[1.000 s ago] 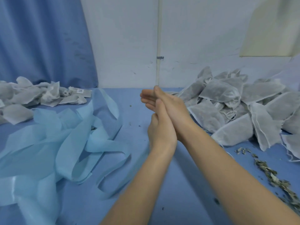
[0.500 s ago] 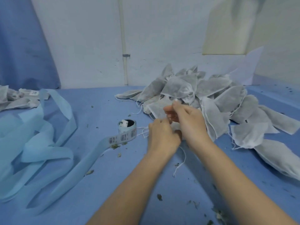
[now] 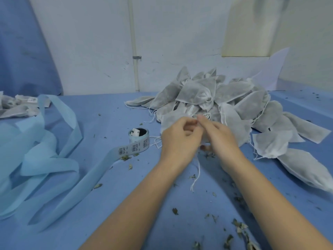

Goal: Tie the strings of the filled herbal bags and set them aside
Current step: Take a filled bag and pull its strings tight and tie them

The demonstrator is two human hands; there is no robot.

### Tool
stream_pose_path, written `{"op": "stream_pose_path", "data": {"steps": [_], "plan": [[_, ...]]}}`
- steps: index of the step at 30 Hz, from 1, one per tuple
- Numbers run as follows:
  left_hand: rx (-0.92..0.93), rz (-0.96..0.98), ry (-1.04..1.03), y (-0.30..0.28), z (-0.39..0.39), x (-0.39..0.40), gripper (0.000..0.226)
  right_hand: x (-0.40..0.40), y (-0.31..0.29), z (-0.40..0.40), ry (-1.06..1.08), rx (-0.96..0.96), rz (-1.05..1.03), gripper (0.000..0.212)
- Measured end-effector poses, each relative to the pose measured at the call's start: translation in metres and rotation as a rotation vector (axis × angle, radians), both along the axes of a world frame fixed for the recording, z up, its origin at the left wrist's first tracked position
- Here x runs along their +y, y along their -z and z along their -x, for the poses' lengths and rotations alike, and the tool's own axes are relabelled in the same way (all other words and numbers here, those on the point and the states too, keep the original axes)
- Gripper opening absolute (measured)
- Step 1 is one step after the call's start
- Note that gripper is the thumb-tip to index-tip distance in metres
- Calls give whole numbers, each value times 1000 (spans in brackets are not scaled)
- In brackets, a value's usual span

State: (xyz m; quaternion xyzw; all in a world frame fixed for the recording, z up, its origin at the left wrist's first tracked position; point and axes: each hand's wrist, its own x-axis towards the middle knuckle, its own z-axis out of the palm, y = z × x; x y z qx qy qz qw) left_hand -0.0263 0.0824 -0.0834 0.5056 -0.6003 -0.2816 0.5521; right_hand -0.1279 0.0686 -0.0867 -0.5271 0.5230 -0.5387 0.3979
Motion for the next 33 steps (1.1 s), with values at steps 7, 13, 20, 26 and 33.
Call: {"op": "stream_pose_path", "data": {"steps": [7, 13, 20, 26, 33], "plan": [[-658, 413, -28, -16, -19, 22, 44, 5, -14, 13, -214, -134, -33, 19], [-952, 358, -32, -22, -20, 20, 75, 8, -20, 13, -356, -223, -62, 22], [-1029, 231, -119, -14, -34, 26, 71, 16, -16, -3, -443, -1, -193, 24], [-1137, 72, -121, -8, -51, 31, 42, 18, -11, -16, -319, 376, -105, 29], [-1136, -54, -43, -1, -68, 35, 38, 15, -7, -19, -377, 150, -110, 18]]}}
